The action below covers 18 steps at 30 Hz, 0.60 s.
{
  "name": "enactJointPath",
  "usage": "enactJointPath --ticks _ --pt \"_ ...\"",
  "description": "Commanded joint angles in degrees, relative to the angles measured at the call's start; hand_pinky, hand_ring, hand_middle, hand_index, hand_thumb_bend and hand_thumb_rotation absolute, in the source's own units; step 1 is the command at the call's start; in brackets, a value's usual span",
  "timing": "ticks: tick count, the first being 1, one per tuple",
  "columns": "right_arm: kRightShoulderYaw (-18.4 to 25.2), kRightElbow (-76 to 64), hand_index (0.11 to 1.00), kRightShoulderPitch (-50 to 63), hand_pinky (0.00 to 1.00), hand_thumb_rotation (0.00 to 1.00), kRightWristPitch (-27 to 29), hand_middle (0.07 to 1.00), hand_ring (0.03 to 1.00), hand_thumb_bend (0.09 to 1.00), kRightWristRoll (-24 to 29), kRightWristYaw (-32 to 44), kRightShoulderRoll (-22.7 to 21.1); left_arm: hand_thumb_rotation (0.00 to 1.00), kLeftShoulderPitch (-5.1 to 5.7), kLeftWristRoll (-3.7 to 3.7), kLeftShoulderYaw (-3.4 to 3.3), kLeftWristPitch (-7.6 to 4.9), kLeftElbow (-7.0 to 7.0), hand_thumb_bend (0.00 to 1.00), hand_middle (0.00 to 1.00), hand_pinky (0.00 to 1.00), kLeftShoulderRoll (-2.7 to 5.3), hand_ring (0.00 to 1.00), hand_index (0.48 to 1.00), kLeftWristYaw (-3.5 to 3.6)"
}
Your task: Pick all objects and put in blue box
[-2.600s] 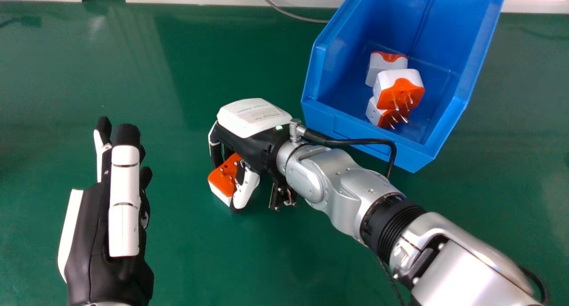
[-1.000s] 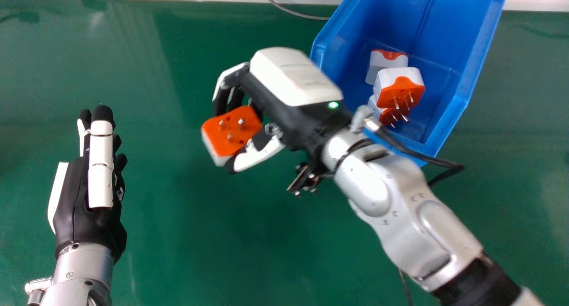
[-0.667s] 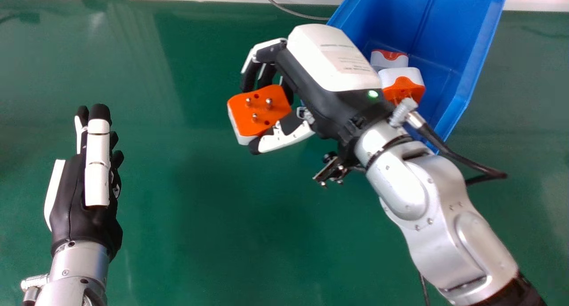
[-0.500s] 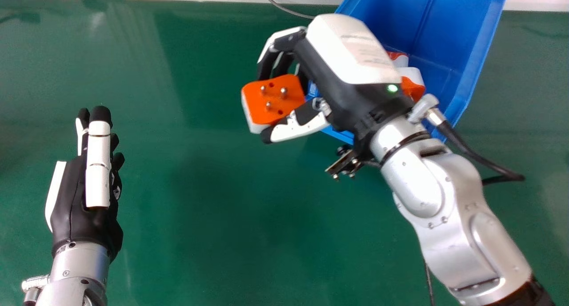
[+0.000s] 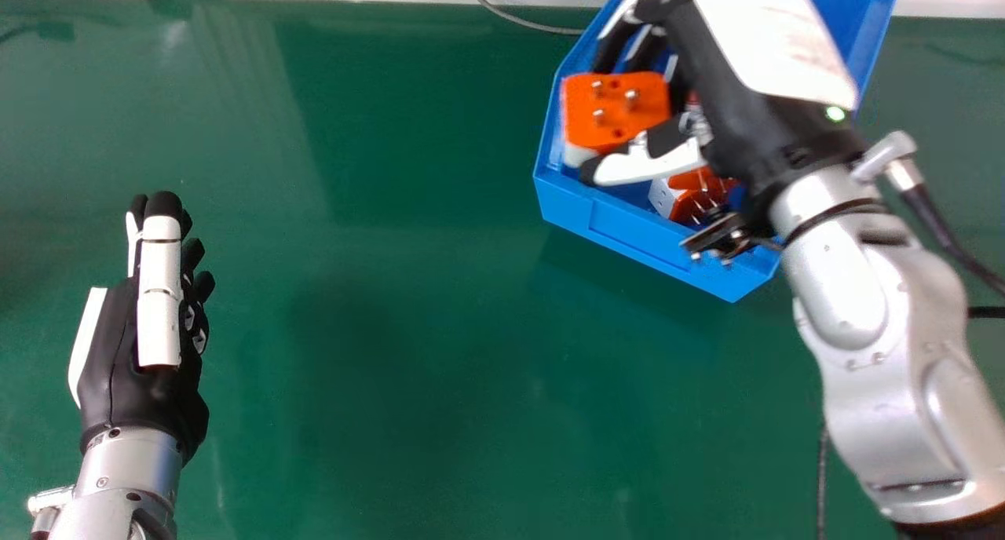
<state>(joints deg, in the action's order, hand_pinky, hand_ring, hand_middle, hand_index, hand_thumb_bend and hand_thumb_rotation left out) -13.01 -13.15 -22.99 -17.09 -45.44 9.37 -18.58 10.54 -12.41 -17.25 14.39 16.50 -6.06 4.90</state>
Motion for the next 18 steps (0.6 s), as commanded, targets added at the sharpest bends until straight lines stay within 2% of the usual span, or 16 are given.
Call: enactJointPath --ticks 1,3,5,7,10,13,15,18 --pt "1.8 0.0 0.492 -2.7 0.20 0.00 0.4 0.465 0.268 0.512 -0.8 -1.8 -1.3 1.00 -0.77 -0.83 -0.62 -1.06 0.24 0.50 1.00 1.00 -0.90 1.00 1.000 0.46" --pt "2.6 0.9 0.487 -3.0 0.19 0.00 0.0 0.470 0.243 0.514 -1.4 -2.7 -1.7 1.00 -0.82 -1.08 -0.80 -0.69 0.44 0.50 1.00 1.00 -0.89 1.00 1.000 0.47" --pt "3.1 1.5 0.485 -3.3 0.17 0.00 -1.6 0.471 0.236 0.515 -2.1 -2.7 -1.9 1.00 -0.70 -1.50 -0.94 -0.14 0.97 0.49 1.00 1.00 -0.75 1.00 1.000 0.18" --pt "3.4 2.0 0.525 -3.6 0.21 0.00 -3.4 0.436 0.296 0.507 -2.8 -2.1 -2.1 1.00 -0.61 -1.84 -1.02 -0.03 1.08 0.49 1.00 1.00 -0.81 1.00 1.000 0.03" --pt "3.6 6.7 0.518 -5.1 0.29 0.00 -4.3 0.459 0.406 0.509 -3.6 -3.6 -3.0 1.00 -0.49 -1.98 -1.08 -0.47 0.87 0.48 1.00 1.00 -1.15 1.00 1.000 0.55" --pt "2.9 12.4 0.539 -7.8 0.30 0.00 -4.3 0.449 0.428 0.507 -4.1 -5.4 -3.4 0.99 -0.30 -1.95 -1.14 -0.95 0.80 0.50 1.00 1.00 -1.20 1.00 1.000 0.90" --pt "2.2 16.6 0.535 -9.8 0.30 0.00 -2.7 0.449 0.425 0.509 -3.3 -6.6 -4.0 0.99 -0.27 -2.02 -1.18 -0.71 1.01 0.51 1.00 1.00 -1.13 1.00 1.000 0.90" --pt "0.1 22.7 0.520 -13.8 0.23 0.00 -3.2 0.449 0.319 0.511 -3.9 -6.9 -3.3 1.00 -0.24 -1.90 -1.15 -0.04 1.46 0.51 1.00 1.00 -1.19 1.00 1.000 0.82"
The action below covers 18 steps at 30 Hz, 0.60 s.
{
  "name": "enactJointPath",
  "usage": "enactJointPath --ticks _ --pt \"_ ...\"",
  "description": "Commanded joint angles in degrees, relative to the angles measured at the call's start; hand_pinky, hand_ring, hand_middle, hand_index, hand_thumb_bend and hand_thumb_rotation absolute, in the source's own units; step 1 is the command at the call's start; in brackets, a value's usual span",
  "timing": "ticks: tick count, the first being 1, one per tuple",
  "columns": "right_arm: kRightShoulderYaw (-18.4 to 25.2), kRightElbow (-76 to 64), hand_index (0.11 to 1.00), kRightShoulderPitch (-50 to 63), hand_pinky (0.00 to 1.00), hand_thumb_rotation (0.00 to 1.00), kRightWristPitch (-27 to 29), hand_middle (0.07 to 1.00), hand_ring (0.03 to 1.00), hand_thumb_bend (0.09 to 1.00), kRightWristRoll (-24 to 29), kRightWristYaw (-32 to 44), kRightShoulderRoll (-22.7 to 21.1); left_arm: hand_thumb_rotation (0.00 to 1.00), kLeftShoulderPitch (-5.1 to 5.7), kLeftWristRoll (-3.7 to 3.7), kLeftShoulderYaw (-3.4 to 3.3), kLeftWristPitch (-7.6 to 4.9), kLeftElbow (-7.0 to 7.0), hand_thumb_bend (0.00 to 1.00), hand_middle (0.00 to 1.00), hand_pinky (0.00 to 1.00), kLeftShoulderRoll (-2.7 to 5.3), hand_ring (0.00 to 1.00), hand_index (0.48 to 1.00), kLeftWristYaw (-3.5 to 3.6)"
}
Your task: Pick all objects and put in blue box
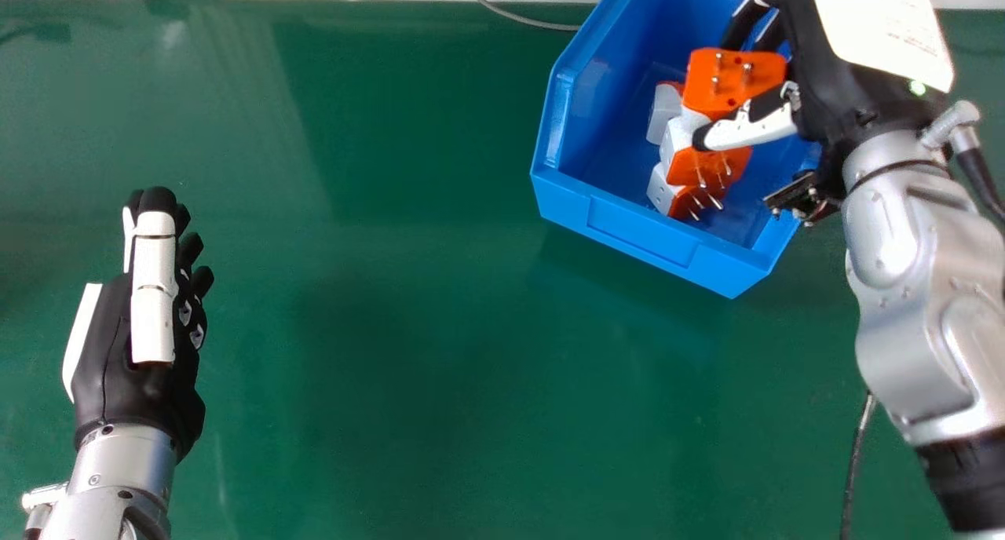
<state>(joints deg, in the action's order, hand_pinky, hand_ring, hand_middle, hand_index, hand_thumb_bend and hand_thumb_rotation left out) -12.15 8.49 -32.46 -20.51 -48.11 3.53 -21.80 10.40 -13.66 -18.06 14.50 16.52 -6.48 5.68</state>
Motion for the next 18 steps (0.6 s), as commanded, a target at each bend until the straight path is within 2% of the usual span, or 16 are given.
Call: enactJointPath --ticks 1,4,6,8,9,11,14,18 --pt "-1.7 3.3 0.505 -5.8 0.21 0.00 0.0 0.461 0.298 0.514 -1.5 -0.8 0.1 1.00 -0.03 -0.64 -0.29 -0.12 1.62 0.51 1.00 1.00 -0.72 1.00 1.000 0.04" --pt "-6.0 11.1 0.546 -10.7 0.26 0.00 0.8 0.477 0.354 0.505 -3.7 0.2 -0.6 0.99 0.10 -0.39 -0.08 0.10 2.11 0.52 1.00 1.00 -0.45 1.00 1.000 -0.35" --pt "-9.8 17.5 0.558 -15.0 0.26 0.00 -0.1 0.467 0.369 0.503 -6.3 2.8 -0.6 0.99 0.16 -0.48 0.00 0.19 2.29 0.52 1.00 1.00 -0.33 1.00 1.000 -0.45" --pt "-12.8 23.9 0.520 -18.7 0.27 0.00 0.4 0.494 0.397 0.508 -8.0 1.7 0.3 0.99 0.33 -0.13 0.27 0.06 2.45 0.51 1.00 1.00 -0.37 1.00 1.000 -0.53" --pt "-12.9 26.2 0.532 -20.0 0.29 0.00 -0.2 0.494 0.400 0.506 -7.3 0.2 1.8 0.99 0.37 -0.10 0.35 0.14 2.57 0.51 1.00 1.00 -0.35 1.00 1.000 -0.63" --pt "-13.1 29.4 0.543 -21.8 0.26 0.00 1.1 0.464 0.389 0.508 -5.7 -1.7 3.2 0.99 0.46 -0.11 0.49 0.45 2.91 0.51 1.00 1.00 -0.26 1.00 1.000 -0.95" --pt "-14.0 32.3 0.553 -23.9 0.24 0.00 3.7 0.468 0.387 0.509 -5.0 -3.0 3.7 1.00 0.72 -0.17 0.70 0.28 3.19 0.50 1.00 1.00 -0.31 1.00 1.000 -0.89" --pt "-16.5 38.2 0.550 -27.7 0.27 0.00 5.7 0.474 0.405 0.510 -5.4 -4.3 4.9 1.00 0.99 -0.40 0.73 0.41 3.63 0.50 1.00 1.00 -0.25 1.00 1.000 -0.85"
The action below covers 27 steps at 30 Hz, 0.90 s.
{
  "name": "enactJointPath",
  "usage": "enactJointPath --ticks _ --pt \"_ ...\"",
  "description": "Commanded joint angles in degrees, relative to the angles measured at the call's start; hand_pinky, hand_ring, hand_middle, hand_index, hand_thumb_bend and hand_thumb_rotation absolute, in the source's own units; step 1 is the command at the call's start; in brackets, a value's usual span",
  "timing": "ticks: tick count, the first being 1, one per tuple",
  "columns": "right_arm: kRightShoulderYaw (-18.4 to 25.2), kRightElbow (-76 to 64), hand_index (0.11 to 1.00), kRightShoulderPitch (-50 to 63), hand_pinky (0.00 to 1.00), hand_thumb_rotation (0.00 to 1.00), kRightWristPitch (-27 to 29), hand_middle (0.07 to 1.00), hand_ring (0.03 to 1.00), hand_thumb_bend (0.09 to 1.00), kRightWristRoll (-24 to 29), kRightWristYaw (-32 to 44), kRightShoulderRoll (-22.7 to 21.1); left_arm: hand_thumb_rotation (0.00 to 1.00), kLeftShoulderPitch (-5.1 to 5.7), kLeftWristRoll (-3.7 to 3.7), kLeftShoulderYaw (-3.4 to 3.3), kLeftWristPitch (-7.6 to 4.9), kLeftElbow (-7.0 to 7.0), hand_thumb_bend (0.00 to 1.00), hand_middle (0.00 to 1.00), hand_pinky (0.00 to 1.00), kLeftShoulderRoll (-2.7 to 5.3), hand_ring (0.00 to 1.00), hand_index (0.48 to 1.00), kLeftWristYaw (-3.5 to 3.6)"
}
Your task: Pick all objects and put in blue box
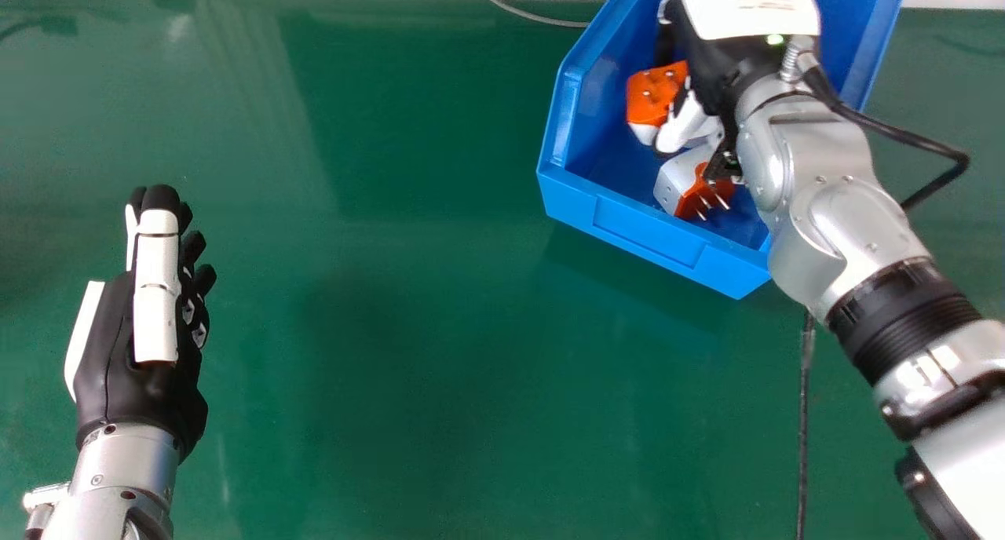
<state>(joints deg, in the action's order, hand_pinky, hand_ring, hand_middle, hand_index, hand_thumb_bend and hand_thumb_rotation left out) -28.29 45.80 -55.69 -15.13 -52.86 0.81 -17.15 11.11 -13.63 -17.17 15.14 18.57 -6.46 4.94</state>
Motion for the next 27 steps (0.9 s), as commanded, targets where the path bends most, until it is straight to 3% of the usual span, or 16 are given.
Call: enactJointPath --ticks 1,5,9,10,14,17,25,27 --pt "-0.7 2.5 0.548 -5.5 0.28 0.00 0.3 0.474 0.408 0.510 -0.4 -1.5 0.7 1.00 0.33 -0.53 -0.21 -0.09 1.75 0.50 1.00 1.00 -0.20 1.00 1.000 -0.18" --pt "-4.4 9.9 0.559 -9.8 0.26 0.00 -0.3 0.475 0.397 0.508 -1.8 0.1 1.9 1.00 0.67 -0.77 -0.29 -0.05 2.15 0.49 1.00 1.00 -0.12 1.00 1.000 0.02" --pt "-10.2 18.8 0.535 -15.0 0.32 0.00 -1.4 0.502 0.412 0.512 -4.6 6.2 3.3 1.00 0.89 -0.17 -0.15 0.35 2.65 0.50 1.00 1.00 -0.10 1.00 1.000 -0.41" --pt "-8.5 18.2 0.532 -14.5 0.33 0.00 -0.5 0.505 0.410 0.513 -2.7 3.5 3.2 1.00 0.85 -0.36 -0.26 0.48 2.62 0.50 1.00 1.00 -0.11 1.00 1.000 -0.37" --pt "-8.9 18.9 0.540 -14.8 0.26 0.00 -0.6 0.483 0.403 0.513 -1.6 3.4 2.7 0.99 0.83 -0.68 -0.43 0.42 2.49 0.51 1.00 1.00 -0.15 1.00 1.000 -0.17" --pt "-9.7 20.5 0.559 -15.4 0.27 0.00 -1.0 0.481 0.400 0.512 -1.2 5.1 2.8 0.98 0.94 -0.78 -0.47 0.33 2.62 0.52 1.00 1.00 -0.29 1.00 1.000 0.12" --pt "-6.1 20.3 0.560 -15.0 0.26 0.00 -1.7 0.459 0.402 0.509 3.2 -1.4 3.2 1.00 0.38 -1.67 -0.79 0.96 2.20 0.50 1.00 1.00 -0.34 1.00 1.000 0.07" --pt "-7.1 20.8 0.515 -15.3 0.30 0.11 -2.2 0.506 0.441 0.503 2.4 -1.8 3.3 0.99 0.29 -1.70 -0.75 0.91 2.12 0.50 1.00 1.00 -0.26 1.00 1.000 -0.08"
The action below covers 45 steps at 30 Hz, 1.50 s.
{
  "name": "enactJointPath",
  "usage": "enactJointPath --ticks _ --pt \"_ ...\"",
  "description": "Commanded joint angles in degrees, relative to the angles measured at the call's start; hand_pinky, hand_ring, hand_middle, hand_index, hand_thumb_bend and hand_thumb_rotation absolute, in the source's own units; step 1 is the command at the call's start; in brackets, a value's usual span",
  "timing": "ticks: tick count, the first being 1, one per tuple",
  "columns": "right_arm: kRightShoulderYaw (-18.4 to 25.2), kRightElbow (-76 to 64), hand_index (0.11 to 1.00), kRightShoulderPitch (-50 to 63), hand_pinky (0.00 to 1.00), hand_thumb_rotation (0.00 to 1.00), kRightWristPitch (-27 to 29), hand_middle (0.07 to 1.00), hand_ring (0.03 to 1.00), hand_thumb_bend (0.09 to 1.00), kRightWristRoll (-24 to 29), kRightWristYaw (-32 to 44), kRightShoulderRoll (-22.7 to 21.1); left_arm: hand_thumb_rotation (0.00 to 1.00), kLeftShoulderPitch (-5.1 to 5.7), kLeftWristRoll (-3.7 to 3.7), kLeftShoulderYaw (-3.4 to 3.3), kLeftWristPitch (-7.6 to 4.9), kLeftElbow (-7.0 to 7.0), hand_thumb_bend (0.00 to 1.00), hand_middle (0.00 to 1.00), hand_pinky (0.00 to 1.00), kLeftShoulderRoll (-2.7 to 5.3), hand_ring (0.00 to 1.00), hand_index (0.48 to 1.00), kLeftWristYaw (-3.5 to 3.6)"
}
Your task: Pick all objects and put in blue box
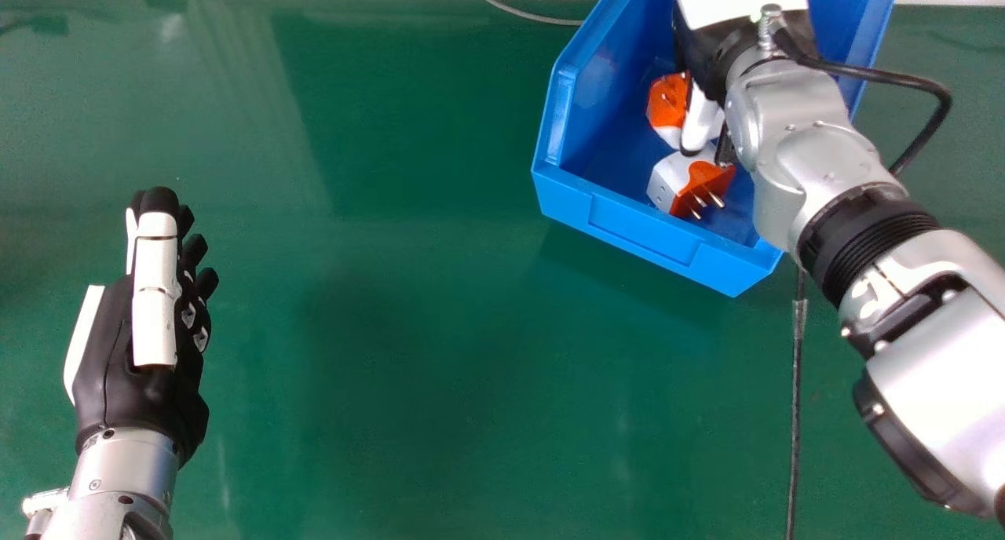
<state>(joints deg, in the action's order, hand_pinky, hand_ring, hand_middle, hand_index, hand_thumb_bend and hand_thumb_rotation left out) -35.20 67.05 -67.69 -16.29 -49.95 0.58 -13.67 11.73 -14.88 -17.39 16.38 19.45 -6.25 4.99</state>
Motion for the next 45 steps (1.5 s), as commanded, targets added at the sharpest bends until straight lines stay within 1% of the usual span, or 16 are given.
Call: enactJointPath --ticks 1,3,5,6,11,15,18,20,22,26,31,34,39,41,43,45 --pt "-0.6 -0.4 0.615 -3.4 0.33 0.25 -1.2 0.554 0.470 0.556 -0.8 -1.6 -0.2 1.00 -0.34 -0.32 -0.47 -0.34 1.25 0.50 1.00 1.00 -0.50 1.00 1.000 -0.23" --pt "-2.3 0.3 0.741 -3.9 0.44 0.38 -1.9 0.695 0.587 0.598 -2.0 -0.9 0.0 1.00 -0.34 -0.22 -0.33 -0.08 1.50 0.50 1.00 1.00 -0.55 1.00 1.000 -0.39" --pt "-3.6 1.3 0.826 -4.4 0.53 0.46 -2.8 0.781 0.667 0.602 -2.6 0.4 0.3 1.00 -0.32 -0.17 -0.19 0.08 1.73 0.49 1.00 1.00 -0.56 1.00 1.000 -0.47" --pt "-3.6 1.6 0.866 -4.6 0.58 0.48 -3.3 0.825 0.708 0.605 -2.3 0.6 0.6 1.00 -0.27 -0.14 -0.14 -0.30 1.62 0.49 1.00 1.00 -0.56 1.00 1.000 -0.30" --pt "-1.3 -1.1 0.953 -3.1 0.76 0.55 -4.4 0.975 0.897 0.669 -0.1 -1.3 0.5 1.00 -0.31 -0.16 -0.17 -0.74 1.24 0.50 1.00 1.00 -0.55 1.00 1.000 -0.10" --pt "-1.3 -2.0 0.972 -2.9 0.81 0.57 -4.9 0.999 0.961 0.730 0.2 -0.9 0.4 1.00 -0.30 0.45 0.08 0.03 1.89 0.48 1.00 1.00 -0.61 1.00 1.000 -0.69" --pt "-1.4 -2.2 0.979 -2.9 0.85 0.58 -4.6 1.000 0.983 0.753 0.1 -1.0 0.2 1.00 -0.34 0.23 0.05 0.61 2.03 0.49 1.00 1.00 -0.75 1.00 1.000 -0.66" --pt "-1.2 -2.2 0.986 -3.0 0.89 0.57 -4.7 1.000 0.996 0.758 0.2 -1.1 0.3 1.00 -0.52 0.05 -0.04 0.11 1.58 0.49 1.00 1.00 -0.75 1.00 1.000 -0.36" --pt "-1.6 -2.2 0.986 -3.3 0.89 0.58 -4.8 1.000 0.999 0.758 -0.2 -0.8 0.2 1.00 -0.70 -0.15 -0.10 0.20 1.47 0.49 1.00 1.00 -0.67 1.00 1.000 -0.34" --pt "-2.4 -2.4 0.981 -3.8 0.90 0.57 -4.6 1.000 1.000 0.733 -1.0 -0.3 0.0 1.00 -0.83 0.38 0.17 0.40 1.61 0.49 1.00 1.00 -0.65 1.00 1.000 -0.71" --pt "-1.7 -3.5 0.949 -3.7 0.82 0.48 -5.6 1.000 0.955 0.715 -0.1 -0.7 0.3 1.00 -1.24 -0.15 0.00 0.18 1.14 0.48 1.00 1.00 -0.50 1.00 1.000 -0.47" --pt "-1.5 -6.7 0.931 -2.4 0.76 0.46 -6.7 0.996 0.920 0.705 -0.1 -0.5 0.0 1.00 -1.15 0.08 0.12 0.07 1.16 0.50 1.00 1.00 -0.71 1.00 1.000 -0.30" --pt "2.0 -24.3 0.926 5.1 0.77 0.44 -11.7 1.000 0.936 0.679 0.8 2.9 -1.8 1.00 -0.79 0.54 0.23 0.30 1.70 0.50 1.00 1.00 -0.75 1.00 1.000 -0.54" --pt "3.2 -35.7 0.939 10.3 0.78 0.45 -15.1 1.000 0.947 0.671 0.1 6.0 -2.9 1.00 -0.70 0.45 0.06 0.13 1.60 0.51 1.00 1.00 -0.91 1.00 1.000 -0.31" --pt "4.0 -46.4 0.947 15.7 0.77 0.44 -18.1 0.998 0.941 0.688 -1.4 8.4 -3.9 1.00 -0.62 0.64 -0.06 -0.66 1.13 0.50 1.00 1.00 -1.08 1.00 1.000 -0.02" --pt "4.6 -54.7 0.940 20.5 0.76 0.42 -20.0 0.991 0.932 0.709 -2.9 8.7 -4.4 1.00 -0.53 0.56 -0.20 -0.33 1.31 0.51 1.00 1.00 -1.23 1.00 1.000 0.03"
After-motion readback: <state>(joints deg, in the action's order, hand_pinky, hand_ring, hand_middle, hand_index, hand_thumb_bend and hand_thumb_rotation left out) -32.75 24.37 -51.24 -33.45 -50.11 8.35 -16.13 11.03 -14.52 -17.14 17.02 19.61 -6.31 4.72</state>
